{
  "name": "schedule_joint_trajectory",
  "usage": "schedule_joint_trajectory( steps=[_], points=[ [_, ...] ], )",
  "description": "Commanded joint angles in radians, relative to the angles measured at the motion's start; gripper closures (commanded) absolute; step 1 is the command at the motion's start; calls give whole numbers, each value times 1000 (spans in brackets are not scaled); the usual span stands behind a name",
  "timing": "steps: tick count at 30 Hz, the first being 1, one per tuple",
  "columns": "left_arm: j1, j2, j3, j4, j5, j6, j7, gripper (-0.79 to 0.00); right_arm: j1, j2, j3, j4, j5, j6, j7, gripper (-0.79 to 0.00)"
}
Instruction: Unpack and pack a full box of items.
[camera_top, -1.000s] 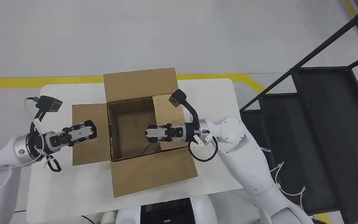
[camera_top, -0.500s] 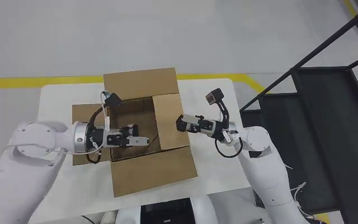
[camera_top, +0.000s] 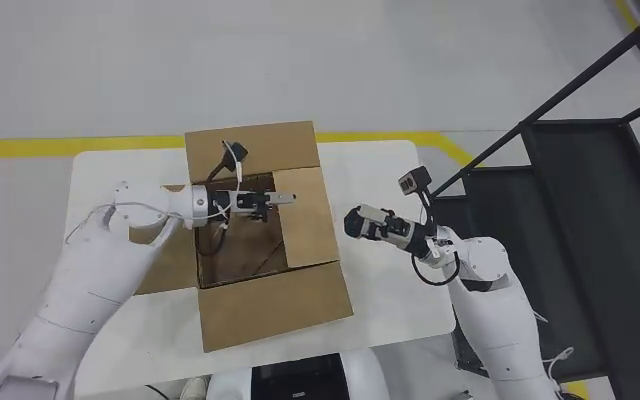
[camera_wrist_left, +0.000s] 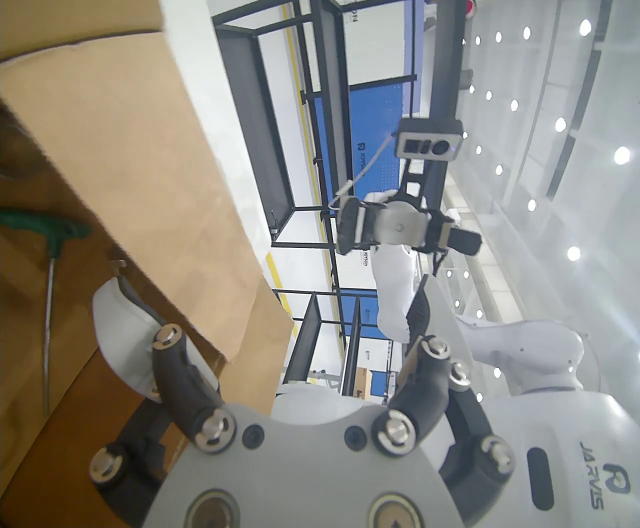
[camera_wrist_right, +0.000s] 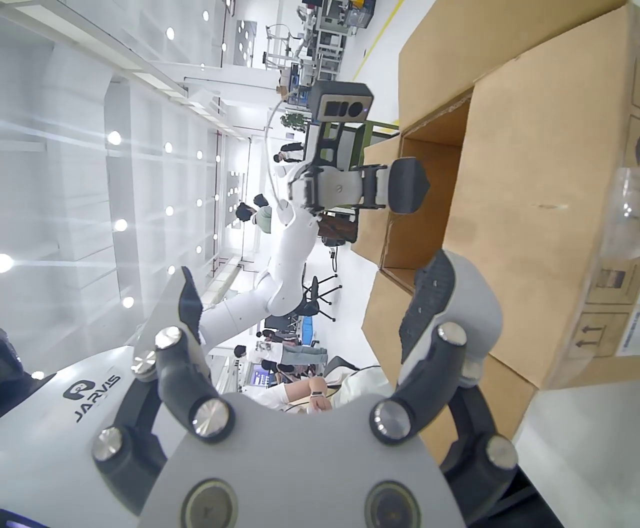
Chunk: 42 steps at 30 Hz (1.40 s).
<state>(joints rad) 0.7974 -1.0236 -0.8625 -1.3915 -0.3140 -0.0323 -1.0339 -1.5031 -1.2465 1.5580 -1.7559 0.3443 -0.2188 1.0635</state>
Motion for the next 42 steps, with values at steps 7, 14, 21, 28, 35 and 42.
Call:
schedule_joint_trajectory(
  steps=[7,14,21,28,35,42],
  points=[
    [-69,-50,86,116,-17,-9,28,-785,-31,13,29,-15,19,-10,13,-785],
    [-107,-94,131,210,-122,-35,-6,-785,-46,23,25,-34,37,-20,52,-785],
    [-93,-108,95,184,-278,-134,-100,-785,-43,32,6,-56,45,-31,92,-785],
    [-93,-116,87,124,-292,-162,-158,-785,-47,39,-29,-85,29,-39,113,-785],
    [-169,-172,182,195,-294,-165,-188,-785,-61,48,-45,-100,45,-51,144,-785],
    [-253,-264,283,310,-357,-237,-163,-785,-83,58,-38,-125,64,-54,156,-785]
  ],
)
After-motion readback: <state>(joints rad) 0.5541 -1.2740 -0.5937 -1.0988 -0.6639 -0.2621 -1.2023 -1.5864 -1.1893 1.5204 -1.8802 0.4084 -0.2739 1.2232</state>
